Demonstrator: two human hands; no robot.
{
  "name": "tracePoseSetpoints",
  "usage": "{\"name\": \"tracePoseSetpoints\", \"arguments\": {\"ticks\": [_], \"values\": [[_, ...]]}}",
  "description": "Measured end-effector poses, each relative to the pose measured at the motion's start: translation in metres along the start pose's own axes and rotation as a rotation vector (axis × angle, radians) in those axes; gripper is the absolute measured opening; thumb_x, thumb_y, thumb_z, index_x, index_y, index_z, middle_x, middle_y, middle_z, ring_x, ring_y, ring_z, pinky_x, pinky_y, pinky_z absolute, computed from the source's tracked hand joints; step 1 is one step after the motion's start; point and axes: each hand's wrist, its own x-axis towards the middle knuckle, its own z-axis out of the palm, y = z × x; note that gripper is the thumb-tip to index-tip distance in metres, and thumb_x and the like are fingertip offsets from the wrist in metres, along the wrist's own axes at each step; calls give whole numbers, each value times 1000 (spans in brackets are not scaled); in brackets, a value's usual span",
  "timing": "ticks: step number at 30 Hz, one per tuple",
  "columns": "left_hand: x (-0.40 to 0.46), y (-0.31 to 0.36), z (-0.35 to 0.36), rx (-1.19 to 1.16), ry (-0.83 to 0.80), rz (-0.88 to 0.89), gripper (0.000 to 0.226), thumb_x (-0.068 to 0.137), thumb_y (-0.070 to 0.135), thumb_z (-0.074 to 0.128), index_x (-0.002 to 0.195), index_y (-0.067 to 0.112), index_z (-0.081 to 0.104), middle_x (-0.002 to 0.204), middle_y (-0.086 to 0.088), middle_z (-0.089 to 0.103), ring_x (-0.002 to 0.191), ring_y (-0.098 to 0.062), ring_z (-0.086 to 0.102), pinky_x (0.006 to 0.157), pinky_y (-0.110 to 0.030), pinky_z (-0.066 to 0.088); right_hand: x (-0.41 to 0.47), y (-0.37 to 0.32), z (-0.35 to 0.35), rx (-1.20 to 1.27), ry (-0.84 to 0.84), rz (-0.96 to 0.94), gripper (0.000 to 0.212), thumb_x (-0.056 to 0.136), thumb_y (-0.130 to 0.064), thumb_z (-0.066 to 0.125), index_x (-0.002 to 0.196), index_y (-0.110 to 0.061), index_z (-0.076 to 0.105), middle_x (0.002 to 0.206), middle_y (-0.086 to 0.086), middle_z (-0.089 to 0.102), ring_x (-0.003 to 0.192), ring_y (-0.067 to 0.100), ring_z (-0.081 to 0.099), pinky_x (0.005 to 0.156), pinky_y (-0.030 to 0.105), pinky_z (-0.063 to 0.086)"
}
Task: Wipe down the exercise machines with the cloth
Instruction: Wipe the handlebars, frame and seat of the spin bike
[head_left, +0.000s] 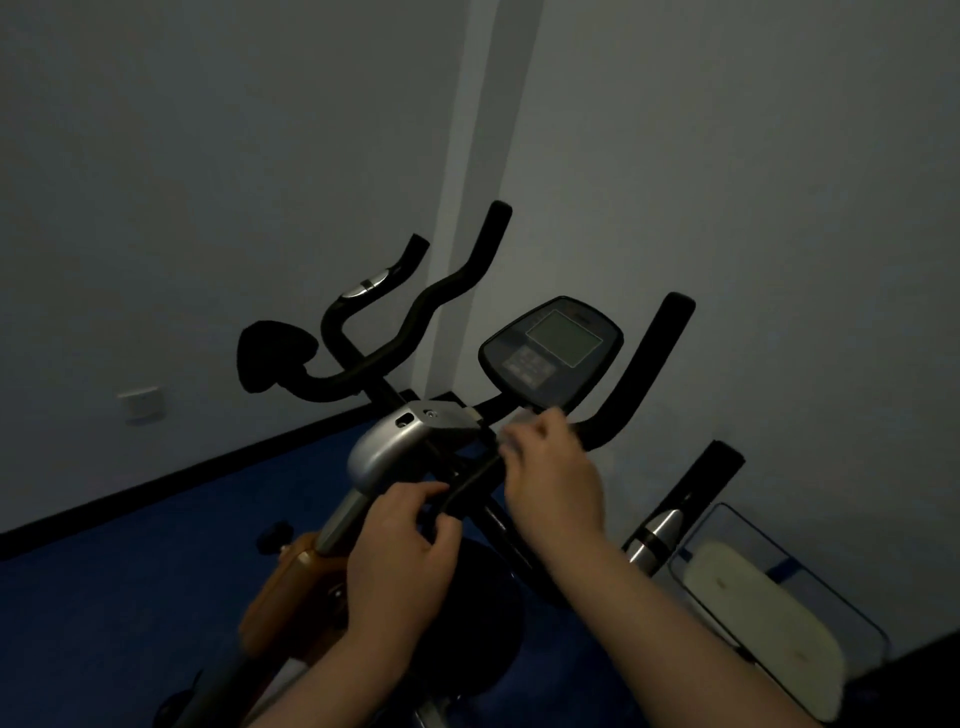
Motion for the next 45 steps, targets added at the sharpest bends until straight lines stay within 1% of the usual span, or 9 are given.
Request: {"name": "tracePoseSetpoints", "arguments": {"ticks": [3,9,14,21,25,30,35,40,45], "values": [[1,-1,-1,-42,-15,-4,24,84,19,64,103,33,61,92,13,57,72,-8,55,60,-23,42,2,-3,-10,129,-221,-85,22,98,-34,50,111,-29,67,106,-6,47,92,12,54,74,24,43],[0,-3,-1,-110,-8,-6,25,84,15,63,104,30,64,94,13,60,68,-8,56,64,-32,49,19,9,-17,-59,120,38,18,97,-28,54,105,-21,69,98,-4,47,81,14,51,63,28,41],[-2,-6,0,-99,10,14,23,84,14,62,102,28,65,92,12,61,71,-8,56,63,-25,44,-11,-10,14,29,-88,-108,23,98,-31,49,113,-20,64,108,-3,47,89,11,49,70,21,35],[-6,-3,-1,-226,99,-51,16,81,23,43,80,22,59,71,4,61,68,-12,57,58,-26,43,-21,-11,-1,168,-419,-317,25,96,-29,53,119,-32,63,106,-8,46,90,13,55,77,29,49],[-8,-1,-2,-192,134,-70,18,82,23,44,87,27,60,74,6,62,72,-12,60,61,-26,48,13,0,-23,286,-574,-332,19,90,-28,63,105,-38,70,98,-11,55,92,4,54,82,22,43],[-8,-5,4,-85,162,-112,24,91,21,46,97,31,67,71,9,66,55,-8,57,52,-31,47,76,-3,-42,284,-229,-430,23,88,-25,66,111,-28,69,104,-5,58,96,8,54,82,22,43],[-11,-2,3,-15,169,-157,25,91,17,50,92,29,71,73,14,65,58,-1,55,53,-20,36,83,-17,15,-1,-559,-578,26,91,-28,63,117,-24,63,117,-1,53,108,20,55,90,38,47],[-12,-3,3,-14,191,-140,31,87,28,41,92,29,72,75,14,66,64,-1,58,54,-20,41,99,-4,-5,104,-949,-541,23,92,-25,64,115,-24,69,114,-15,53,107,1,52,96,17,41],[-12,-3,5,9,235,-157,29,86,27,43,88,29,72,62,16,59,54,0,53,50,-19,31,86,-15,22,-30,-645,-655,28,91,-36,62,118,-27,67,108,-1,53,101,14,53,89,31,44]]}}
